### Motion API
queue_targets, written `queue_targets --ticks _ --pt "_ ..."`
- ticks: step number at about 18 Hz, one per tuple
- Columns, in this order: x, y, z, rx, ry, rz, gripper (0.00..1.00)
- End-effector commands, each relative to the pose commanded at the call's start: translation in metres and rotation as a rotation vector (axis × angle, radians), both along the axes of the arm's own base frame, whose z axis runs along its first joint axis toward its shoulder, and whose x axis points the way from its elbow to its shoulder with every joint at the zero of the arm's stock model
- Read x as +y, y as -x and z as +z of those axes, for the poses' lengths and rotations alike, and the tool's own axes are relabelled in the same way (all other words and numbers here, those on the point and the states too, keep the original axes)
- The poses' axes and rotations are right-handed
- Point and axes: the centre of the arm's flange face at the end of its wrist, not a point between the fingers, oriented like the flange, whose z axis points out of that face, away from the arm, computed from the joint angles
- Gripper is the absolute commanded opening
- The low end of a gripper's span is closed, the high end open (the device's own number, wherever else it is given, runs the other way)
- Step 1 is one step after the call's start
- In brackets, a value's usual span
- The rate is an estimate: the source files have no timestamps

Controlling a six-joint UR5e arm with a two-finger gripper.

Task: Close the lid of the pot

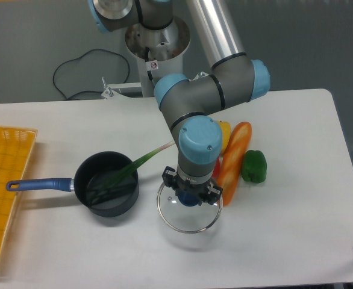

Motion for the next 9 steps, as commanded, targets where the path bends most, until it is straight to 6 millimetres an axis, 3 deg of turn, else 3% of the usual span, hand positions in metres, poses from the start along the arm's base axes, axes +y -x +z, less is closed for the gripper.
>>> queue_targets --ticks 9 --pt "0.0030 -0.0011 0.0067 0.008 -0.007 -0.014 0.44"
